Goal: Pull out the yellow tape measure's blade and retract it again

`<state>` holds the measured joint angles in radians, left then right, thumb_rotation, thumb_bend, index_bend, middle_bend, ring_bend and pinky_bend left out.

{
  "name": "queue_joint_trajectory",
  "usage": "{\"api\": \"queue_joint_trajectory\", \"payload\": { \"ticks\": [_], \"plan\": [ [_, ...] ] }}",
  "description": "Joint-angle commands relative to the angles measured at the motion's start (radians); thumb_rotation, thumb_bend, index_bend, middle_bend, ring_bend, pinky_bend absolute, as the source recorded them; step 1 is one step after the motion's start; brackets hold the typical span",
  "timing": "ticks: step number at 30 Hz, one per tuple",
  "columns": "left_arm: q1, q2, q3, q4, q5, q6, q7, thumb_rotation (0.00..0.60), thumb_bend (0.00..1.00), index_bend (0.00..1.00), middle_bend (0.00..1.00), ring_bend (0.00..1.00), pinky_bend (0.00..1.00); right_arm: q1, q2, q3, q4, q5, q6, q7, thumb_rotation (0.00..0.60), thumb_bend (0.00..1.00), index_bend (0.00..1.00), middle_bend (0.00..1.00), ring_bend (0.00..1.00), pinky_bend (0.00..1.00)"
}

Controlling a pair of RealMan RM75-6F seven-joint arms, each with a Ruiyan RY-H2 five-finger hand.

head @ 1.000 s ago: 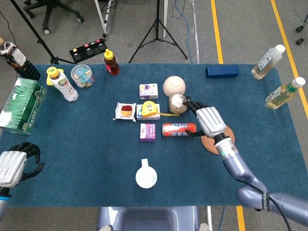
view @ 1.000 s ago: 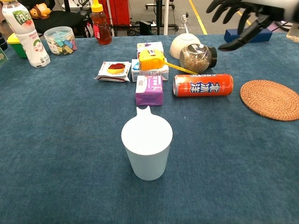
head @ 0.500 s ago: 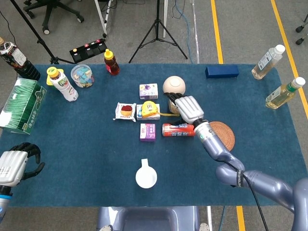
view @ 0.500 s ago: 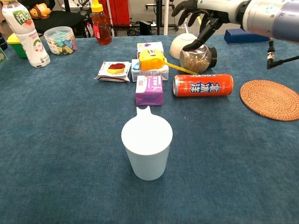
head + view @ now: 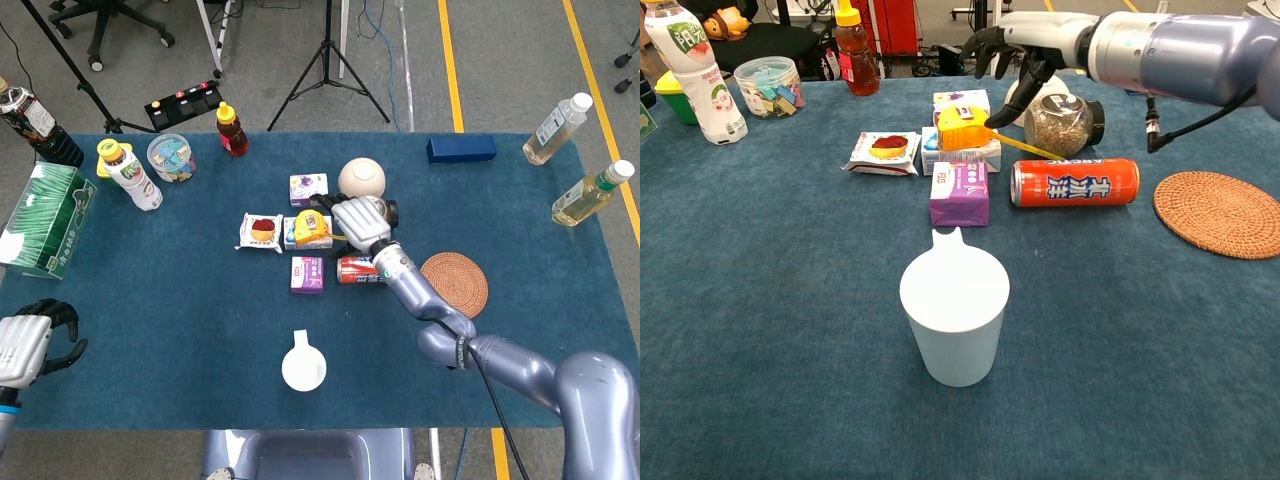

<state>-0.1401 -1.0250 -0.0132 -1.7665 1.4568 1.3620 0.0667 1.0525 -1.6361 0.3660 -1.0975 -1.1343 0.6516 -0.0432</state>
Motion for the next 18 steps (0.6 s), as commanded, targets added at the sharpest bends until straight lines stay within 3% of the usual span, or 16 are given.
{"api": "queue_joint_trajectory", "payload": {
  "ticks": [1, 18],
  "plan": [
    [0.001, 0.001, 0.003, 0.009, -0.003, -0.005, -0.013, 0.600, 0.30, 0.64, 0.44, 0.28, 0.35, 0.027, -0.028, -0.010, 0.044, -0.005, -0.022, 0.010, 0.510, 0.24, 0.11, 0.20, 0.22, 0.32],
    [0.012, -0.013, 0.004, 0.077, -0.023, -0.010, -0.085, 0.600, 0.30, 0.64, 0.44, 0.28, 0.35, 0.129, -0.125, -0.026, 0.224, -0.029, -0.079, 0.028, 0.512, 0.24, 0.12, 0.19, 0.18, 0.28]
  ]
}}
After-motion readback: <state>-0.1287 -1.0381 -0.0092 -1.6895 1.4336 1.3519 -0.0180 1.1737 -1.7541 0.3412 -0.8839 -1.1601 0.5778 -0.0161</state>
